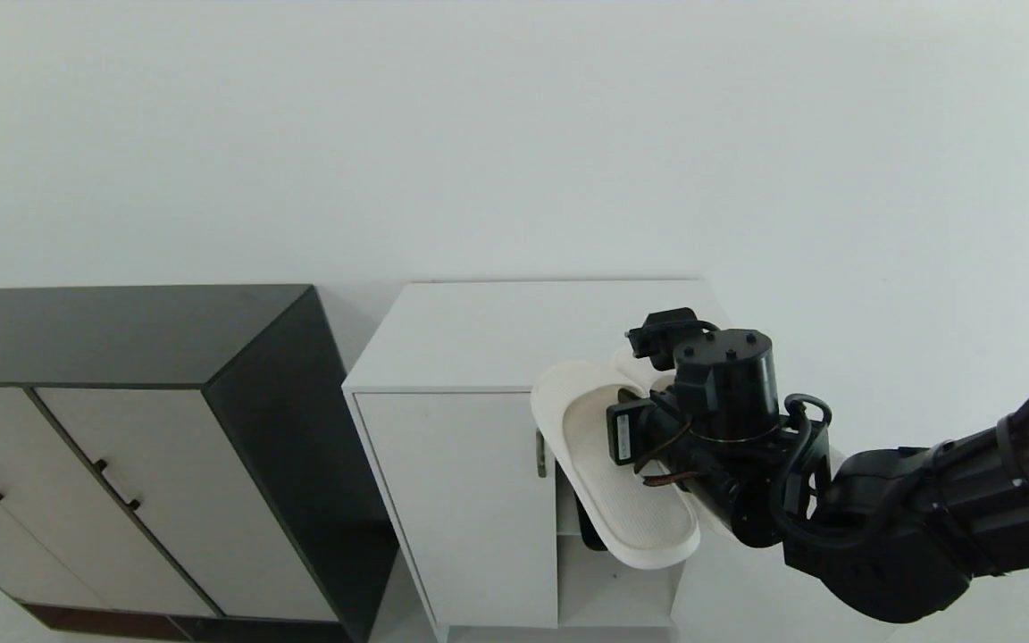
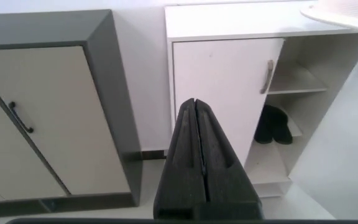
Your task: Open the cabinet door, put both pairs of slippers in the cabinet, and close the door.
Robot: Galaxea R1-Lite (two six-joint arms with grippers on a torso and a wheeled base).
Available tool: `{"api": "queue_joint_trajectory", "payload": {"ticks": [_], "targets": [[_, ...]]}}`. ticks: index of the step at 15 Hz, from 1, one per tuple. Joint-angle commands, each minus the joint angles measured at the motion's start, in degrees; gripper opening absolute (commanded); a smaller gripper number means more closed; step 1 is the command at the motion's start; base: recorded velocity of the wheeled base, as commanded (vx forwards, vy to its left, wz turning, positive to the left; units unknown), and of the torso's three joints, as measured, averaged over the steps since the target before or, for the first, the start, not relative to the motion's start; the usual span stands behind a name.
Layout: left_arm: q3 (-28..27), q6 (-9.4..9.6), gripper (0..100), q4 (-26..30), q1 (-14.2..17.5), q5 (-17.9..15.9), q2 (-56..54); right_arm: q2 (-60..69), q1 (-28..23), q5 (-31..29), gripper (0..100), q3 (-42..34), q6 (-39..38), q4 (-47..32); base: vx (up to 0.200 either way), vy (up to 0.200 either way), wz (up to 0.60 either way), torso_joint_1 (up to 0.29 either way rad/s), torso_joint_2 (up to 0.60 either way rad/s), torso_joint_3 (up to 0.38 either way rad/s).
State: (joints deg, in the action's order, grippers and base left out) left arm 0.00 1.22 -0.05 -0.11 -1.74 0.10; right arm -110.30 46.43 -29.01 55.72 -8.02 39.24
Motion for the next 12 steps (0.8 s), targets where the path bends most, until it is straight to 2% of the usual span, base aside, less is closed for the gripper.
{"api": "queue_joint_trajectory", "payload": {"ticks": [1,4,7,9,12], "targets": [[0.00,0.01,0,-0.04,0.02,-0.01,-0.01,0.44,0.06,0.01,0,-0.53,0.11,0.05,0.000,0.000,0.00,0.000,0.00,0.000],[0.00,0.01,0,-0.04,0.02,-0.01,-0.01,1.76,0.06,0.01,0,-0.88,0.11,0.05,0.000,0.000,0.00,0.000,0.00,0.000],[0.00,-0.16,0,-0.04,0.02,-0.01,-0.01,5.01,1.11,0.10,0,-6.24,-0.15,0.57,0.000,0.000,0.00,0.000,0.00,0.000],[0.00,-0.08,0,-0.04,0.02,-0.10,-0.01,7.56,2.70,0.10,0,-11.69,1.17,4.18,0.000,0.000,0.00,0.000,0.00,0.000],[0.00,-0.08,0,-0.04,0.02,-0.10,-0.01,6.77,2.87,0.27,0,-11.60,2.57,6.55,0.000,0.000,0.00,0.000,0.00,0.000]]}}
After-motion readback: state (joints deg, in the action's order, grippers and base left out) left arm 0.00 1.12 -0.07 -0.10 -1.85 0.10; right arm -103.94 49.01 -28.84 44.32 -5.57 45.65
